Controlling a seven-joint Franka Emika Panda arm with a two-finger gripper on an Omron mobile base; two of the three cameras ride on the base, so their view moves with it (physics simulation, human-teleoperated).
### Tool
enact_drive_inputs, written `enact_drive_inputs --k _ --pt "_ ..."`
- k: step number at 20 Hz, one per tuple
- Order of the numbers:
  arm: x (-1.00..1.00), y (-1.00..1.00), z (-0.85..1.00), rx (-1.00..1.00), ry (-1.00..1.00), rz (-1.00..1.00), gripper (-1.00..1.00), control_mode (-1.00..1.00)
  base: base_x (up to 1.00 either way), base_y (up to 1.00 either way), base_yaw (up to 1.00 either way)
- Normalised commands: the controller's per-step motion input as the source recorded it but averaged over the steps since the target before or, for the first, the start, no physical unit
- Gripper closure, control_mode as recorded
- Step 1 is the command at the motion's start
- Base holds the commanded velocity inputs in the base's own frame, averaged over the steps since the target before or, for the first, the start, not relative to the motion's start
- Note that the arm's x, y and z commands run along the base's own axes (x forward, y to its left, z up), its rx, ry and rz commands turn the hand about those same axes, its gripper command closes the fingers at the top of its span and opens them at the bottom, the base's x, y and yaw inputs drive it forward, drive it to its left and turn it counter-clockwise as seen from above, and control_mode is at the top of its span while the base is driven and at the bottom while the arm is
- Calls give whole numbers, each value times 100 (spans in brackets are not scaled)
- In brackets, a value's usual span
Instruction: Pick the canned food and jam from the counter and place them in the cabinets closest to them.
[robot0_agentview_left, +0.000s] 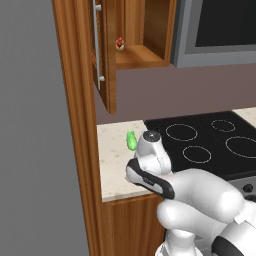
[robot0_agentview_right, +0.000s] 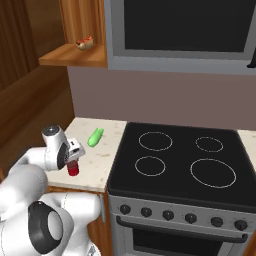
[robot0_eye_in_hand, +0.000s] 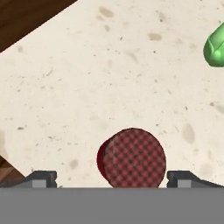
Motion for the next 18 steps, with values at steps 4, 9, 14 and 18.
enact_drive_inputs --k 4,9,14,18 --pt "15 -23 -13 0 0 0 -100 -100 0 0 0" --pt "6 -6 -4 0 0 0 -100 -100 0 0 0" --pt "0 0 -12 0 0 0 -100 -100 0 0 0" --pt "0 0 -30 -1 2 0 -100 -100 0 0 0"
